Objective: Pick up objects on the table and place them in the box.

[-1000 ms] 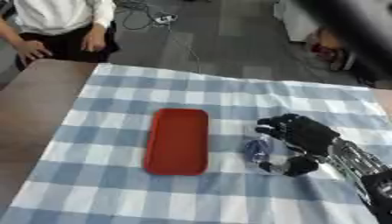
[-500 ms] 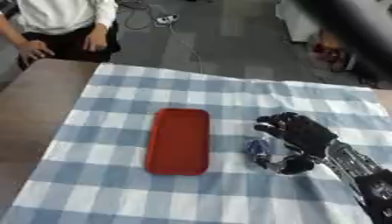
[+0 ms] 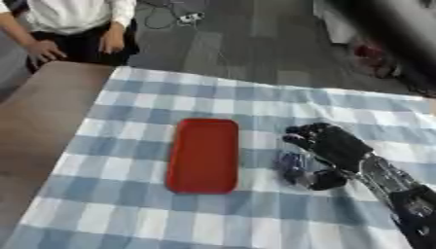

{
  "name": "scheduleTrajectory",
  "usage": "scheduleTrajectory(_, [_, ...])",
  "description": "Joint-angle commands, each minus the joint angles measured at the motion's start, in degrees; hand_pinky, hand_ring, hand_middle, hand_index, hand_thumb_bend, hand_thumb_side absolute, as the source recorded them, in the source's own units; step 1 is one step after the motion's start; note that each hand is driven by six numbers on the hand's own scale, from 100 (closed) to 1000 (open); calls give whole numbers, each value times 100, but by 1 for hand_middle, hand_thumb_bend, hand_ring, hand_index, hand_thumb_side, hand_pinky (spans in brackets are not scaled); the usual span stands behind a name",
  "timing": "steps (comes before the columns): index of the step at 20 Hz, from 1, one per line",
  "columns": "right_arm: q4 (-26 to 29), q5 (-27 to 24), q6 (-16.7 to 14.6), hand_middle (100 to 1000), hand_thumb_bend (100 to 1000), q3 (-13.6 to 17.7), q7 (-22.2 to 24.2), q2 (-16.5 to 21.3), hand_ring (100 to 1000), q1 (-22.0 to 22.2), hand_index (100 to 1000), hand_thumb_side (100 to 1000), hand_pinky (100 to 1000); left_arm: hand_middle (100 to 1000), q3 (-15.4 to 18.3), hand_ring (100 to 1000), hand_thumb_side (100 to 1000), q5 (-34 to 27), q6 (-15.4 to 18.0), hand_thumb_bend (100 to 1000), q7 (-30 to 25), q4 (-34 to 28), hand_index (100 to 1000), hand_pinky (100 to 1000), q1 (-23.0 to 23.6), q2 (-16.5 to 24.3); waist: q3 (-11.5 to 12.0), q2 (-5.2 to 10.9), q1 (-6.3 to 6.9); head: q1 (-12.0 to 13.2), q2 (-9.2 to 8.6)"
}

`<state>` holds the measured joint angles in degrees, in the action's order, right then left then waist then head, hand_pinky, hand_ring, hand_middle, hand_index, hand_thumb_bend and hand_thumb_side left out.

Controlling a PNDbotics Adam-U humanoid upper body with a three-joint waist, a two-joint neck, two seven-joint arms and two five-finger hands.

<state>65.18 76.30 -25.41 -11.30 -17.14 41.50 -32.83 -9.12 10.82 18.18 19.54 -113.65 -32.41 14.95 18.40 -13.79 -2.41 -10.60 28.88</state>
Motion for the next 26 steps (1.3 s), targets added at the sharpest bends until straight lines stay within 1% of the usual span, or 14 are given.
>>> scheduleTrajectory(1, [-16,77,-8,874,434,94,-76,128,769,-99,918,1000,640,882,13,698,803,-9,27,214,-6,-94,912,781,-94,-4,17,72,-1,-6,-87])
scheduleTrajectory(3, [-54,100,-33,875,440,106,-107,131,765,-88,920,1000,623,882,11,698,803,-10,31,215,-8,-94,912,781,-104,-8,28,64,-9,-3,-93])
scheduleTrajectory(6, [-90,124,-84,861,444,114,-162,133,743,-67,913,1000,553,882,11,698,802,-11,37,215,-8,-94,912,781,-113,-13,38,58,-14,8,-100])
scheduleTrajectory(7, [-90,136,-105,863,445,113,-190,137,746,-56,914,1000,559,882,11,698,802,-11,39,215,-9,-94,912,781,-114,-14,39,58,-15,10,-100])
scheduleTrajectory(8, [-87,151,-125,853,439,111,-221,142,732,-42,909,1000,525,882,10,698,802,-11,39,215,-10,-94,913,781,-114,-14,39,58,-17,14,-101])
scheduleTrajectory(12, [-109,184,-165,835,426,136,-391,155,703,45,895,1000,462,882,9,698,802,-10,43,216,-11,-94,913,781,-118,-14,42,57,-24,43,-109])
scheduleTrajectory(13, [-130,185,-169,837,427,148,-443,156,707,63,897,1000,467,881,9,698,802,-10,43,216,-12,-94,912,781,-119,-14,43,57,-25,50,-110])
scheduleTrajectory(14, [-156,189,-168,831,422,162,-488,158,697,78,888,1000,447,882,9,698,802,-11,43,216,-12,-94,913,781,-119,-14,42,56,-26,56,-111])
scheduleTrajectory(19, [-312,243,-124,829,414,231,-641,155,693,98,884,1000,429,882,9,698,803,-9,43,214,-13,-94,913,781,-119,-7,40,46,-29,71,-121])
scheduleTrajectory(26, [-435,316,-90,825,421,270,-740,130,690,76,883,1000,411,882,12,698,802,-7,49,215,-9,-94,913,781,-136,-11,51,25,-30,50,-127])
